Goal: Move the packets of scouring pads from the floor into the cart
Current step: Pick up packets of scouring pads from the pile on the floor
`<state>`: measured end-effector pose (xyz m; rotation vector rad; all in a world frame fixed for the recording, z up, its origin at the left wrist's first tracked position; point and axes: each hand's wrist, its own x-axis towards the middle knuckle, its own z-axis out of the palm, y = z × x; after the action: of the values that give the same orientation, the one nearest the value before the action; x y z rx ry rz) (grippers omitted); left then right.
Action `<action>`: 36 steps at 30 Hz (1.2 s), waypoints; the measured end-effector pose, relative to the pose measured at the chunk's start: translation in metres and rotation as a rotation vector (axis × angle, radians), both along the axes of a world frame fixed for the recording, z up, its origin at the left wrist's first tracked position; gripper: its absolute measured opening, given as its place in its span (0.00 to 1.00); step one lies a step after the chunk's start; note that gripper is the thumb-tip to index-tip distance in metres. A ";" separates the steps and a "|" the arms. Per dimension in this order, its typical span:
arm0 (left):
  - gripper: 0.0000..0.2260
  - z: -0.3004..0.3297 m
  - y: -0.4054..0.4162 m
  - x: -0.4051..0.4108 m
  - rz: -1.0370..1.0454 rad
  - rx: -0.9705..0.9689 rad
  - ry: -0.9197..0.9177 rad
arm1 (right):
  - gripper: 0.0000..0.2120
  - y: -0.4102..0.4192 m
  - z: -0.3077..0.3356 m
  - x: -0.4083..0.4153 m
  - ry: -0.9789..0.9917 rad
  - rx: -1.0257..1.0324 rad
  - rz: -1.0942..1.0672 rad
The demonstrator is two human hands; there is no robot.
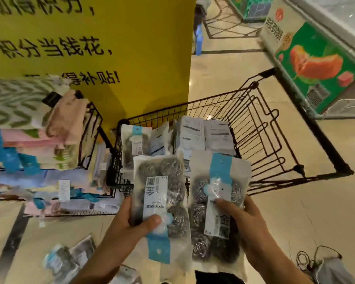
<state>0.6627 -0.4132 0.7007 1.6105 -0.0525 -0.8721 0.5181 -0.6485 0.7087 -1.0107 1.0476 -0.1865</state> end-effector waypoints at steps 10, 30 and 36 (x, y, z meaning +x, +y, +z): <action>0.39 -0.013 -0.050 0.077 0.205 0.107 -0.019 | 0.19 -0.076 -0.036 0.135 0.047 0.036 0.287; 0.19 -0.200 -0.073 0.331 0.142 0.341 -0.125 | 0.22 -0.056 -0.187 0.393 0.293 -0.394 0.293; 0.24 -0.218 -0.085 0.346 0.106 0.375 -0.127 | 0.26 -0.056 -0.203 0.404 0.382 -0.440 0.267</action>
<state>1.0086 -0.4983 0.4827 1.9985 0.1130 -0.7253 0.9223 -0.7048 0.5060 -1.6186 1.2290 0.0002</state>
